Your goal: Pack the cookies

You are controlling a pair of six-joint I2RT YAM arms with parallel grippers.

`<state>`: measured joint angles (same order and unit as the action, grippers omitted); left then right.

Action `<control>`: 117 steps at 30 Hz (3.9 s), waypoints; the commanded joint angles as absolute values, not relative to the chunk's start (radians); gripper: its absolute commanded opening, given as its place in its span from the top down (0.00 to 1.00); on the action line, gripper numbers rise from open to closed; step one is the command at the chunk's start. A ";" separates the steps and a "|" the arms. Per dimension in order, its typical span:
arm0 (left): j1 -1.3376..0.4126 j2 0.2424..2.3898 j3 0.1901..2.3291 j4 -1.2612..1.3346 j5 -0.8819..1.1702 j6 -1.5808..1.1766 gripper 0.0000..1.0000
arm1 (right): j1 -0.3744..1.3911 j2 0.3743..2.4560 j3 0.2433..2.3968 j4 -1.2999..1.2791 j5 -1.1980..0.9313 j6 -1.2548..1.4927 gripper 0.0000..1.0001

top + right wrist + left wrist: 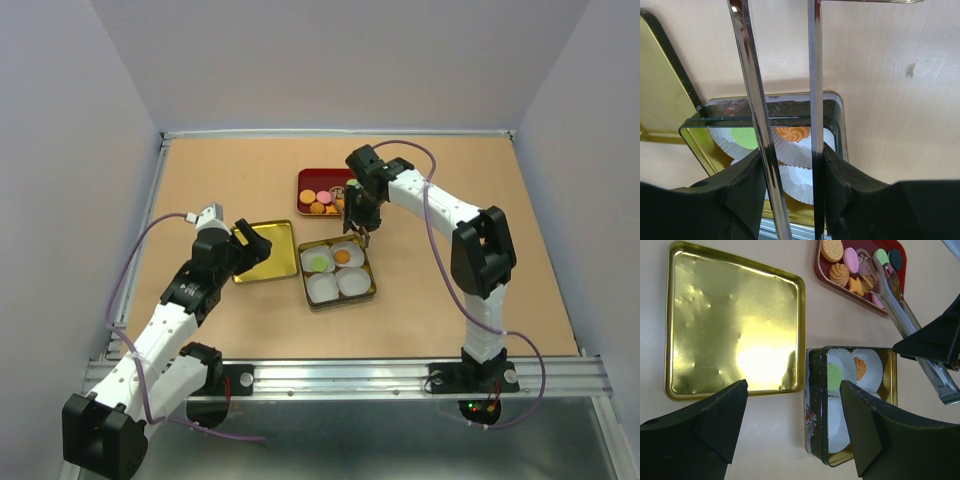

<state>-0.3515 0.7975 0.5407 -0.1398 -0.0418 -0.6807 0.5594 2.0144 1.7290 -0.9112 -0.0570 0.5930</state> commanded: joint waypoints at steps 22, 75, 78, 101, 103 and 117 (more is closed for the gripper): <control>-0.353 0.781 0.502 -0.081 -0.035 -0.666 0.14 | 0.543 1.993 1.701 -0.950 -0.325 0.623 0.48; -0.351 0.871 0.649 -0.123 -0.067 -0.640 0.14 | 0.643 1.445 1.415 -0.976 -0.603 0.603 0.94; -0.351 0.880 0.660 -0.117 -0.064 -0.643 0.14 | 0.707 1.361 1.294 -0.934 -0.601 0.646 0.94; -0.351 0.858 0.653 -0.140 -0.055 -0.667 0.14 | 0.808 1.301 1.025 -0.696 -0.520 0.750 0.95; -0.351 0.856 0.646 -0.137 -0.054 -0.670 0.14 | 0.814 1.292 0.988 -0.681 -0.512 0.762 0.95; -0.351 0.867 0.637 -0.117 -0.040 -0.675 0.14 | 0.839 1.255 0.880 -0.592 -0.483 0.808 0.85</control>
